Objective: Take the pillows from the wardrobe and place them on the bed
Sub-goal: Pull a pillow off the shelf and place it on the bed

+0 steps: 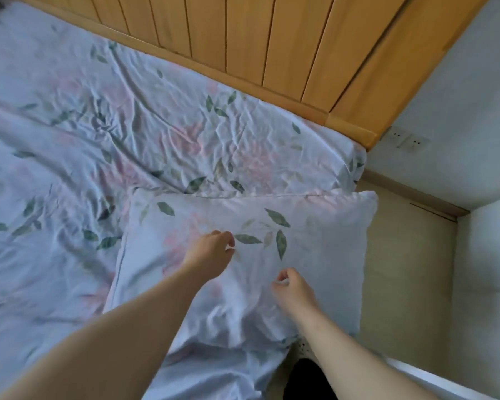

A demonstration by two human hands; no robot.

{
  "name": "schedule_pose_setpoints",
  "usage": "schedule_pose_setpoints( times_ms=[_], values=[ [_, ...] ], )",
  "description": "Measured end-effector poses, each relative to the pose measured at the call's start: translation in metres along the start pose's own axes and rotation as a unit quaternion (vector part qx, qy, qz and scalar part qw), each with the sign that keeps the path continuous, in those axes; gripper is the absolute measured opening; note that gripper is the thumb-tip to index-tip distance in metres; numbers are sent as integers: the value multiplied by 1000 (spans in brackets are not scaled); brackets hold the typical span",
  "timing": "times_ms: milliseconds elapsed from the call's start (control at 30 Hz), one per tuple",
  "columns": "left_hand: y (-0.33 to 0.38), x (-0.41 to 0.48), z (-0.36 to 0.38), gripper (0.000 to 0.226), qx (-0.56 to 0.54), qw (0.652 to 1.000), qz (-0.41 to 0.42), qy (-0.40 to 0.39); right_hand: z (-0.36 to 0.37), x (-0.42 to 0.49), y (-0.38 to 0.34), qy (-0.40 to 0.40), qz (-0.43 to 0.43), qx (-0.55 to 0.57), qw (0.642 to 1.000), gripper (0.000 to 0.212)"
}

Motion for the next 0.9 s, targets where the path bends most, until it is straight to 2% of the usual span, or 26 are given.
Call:
schedule_pose_setpoints(
  times_ms=[100,200,300,400,533,667,767,900],
  values=[
    [-13,11,12,39,-1,999,-35,10,-9,33,-5,1,-29,-143,989,39],
    [-28,28,30,72,68,995,-73,-2,-12,69,-8,5,-60,-343,937,67],
    [-54,46,56,97,92,986,-134,-28,-16,107,-1,-18,-81,-428,900,80],
    [-69,67,80,101,98,982,-156,-34,-15,143,9,-54,-87,-481,871,88],
    [-73,95,104,92,84,979,-184,-37,-6,183,16,-76,-85,-516,849,85],
    [-77,106,114,80,87,975,-206,-14,10,202,9,-52,-78,-561,822,77],
    [-78,112,117,75,116,978,-170,26,17,214,4,24,-124,-562,817,57],
    [-76,107,120,60,119,979,-143,82,22,218,8,14,-161,-541,826,35]
  ],
)
Point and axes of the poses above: each hand's wrist, its own x-axis towards the middle knuckle, its own z-axis out of the palm, y = z × x, the point moved 5 cm from there along x, towards the middle knuckle, and after that the axes turned 8 degrees about -y, right-handed, at the moved point
